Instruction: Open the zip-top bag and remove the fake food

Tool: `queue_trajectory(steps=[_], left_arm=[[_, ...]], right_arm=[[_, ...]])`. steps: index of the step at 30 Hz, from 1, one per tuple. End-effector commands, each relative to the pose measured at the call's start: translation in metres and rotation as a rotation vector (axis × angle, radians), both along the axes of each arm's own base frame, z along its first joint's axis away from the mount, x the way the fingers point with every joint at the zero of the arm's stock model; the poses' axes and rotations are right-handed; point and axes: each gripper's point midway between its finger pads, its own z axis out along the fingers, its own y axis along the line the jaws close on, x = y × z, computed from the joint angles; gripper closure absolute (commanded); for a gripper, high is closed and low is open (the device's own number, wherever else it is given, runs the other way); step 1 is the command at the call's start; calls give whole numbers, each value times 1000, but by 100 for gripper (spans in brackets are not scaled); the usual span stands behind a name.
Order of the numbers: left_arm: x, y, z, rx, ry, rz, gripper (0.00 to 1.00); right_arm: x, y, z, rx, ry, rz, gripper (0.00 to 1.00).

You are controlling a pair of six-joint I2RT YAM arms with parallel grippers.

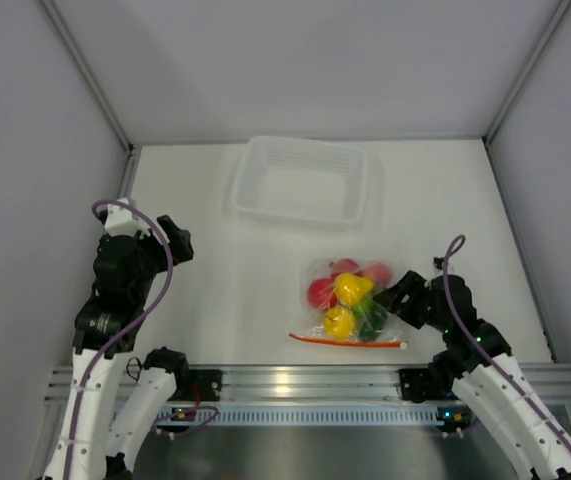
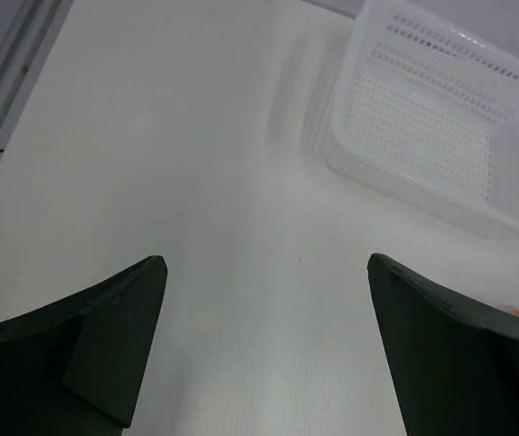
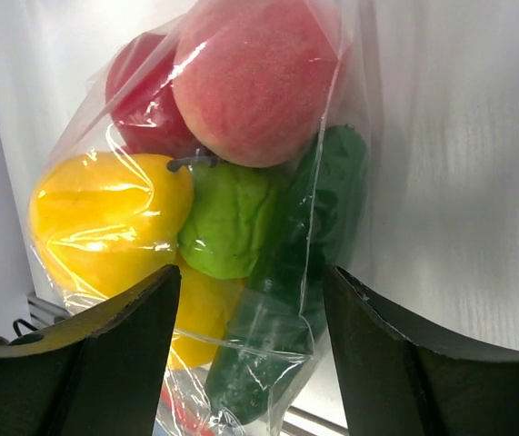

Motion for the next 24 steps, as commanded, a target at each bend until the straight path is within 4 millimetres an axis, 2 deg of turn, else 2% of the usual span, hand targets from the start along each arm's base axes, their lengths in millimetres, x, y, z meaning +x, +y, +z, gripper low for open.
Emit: queue_trajectory(steps=[1,5,9,11,13,16,24], left_arm=[[7,-4,7,-4,-31,-18,2],[7,-4,7,-3,-30,-17,2],[7,-4,7,-3,-30,-17,2],[7,-4,7,-4,-31,-20,2],[7,-4,6,-4,-28,-20,2],[7,-4,6,-3,-27,-18,2],[7,-4,7,-3,-30,-17,2]], right_arm=[[0,5,29,11,-76,62,35],[-14,6,25,-4,-29,108,37],[-28,17,21,28,-4,204,45],[-34,18,13,23,26,229,43],[-39,17,9,15,41,245,36],[-44,17,4,18,35,263,33],[-58,26,-19,59,87,321,35]])
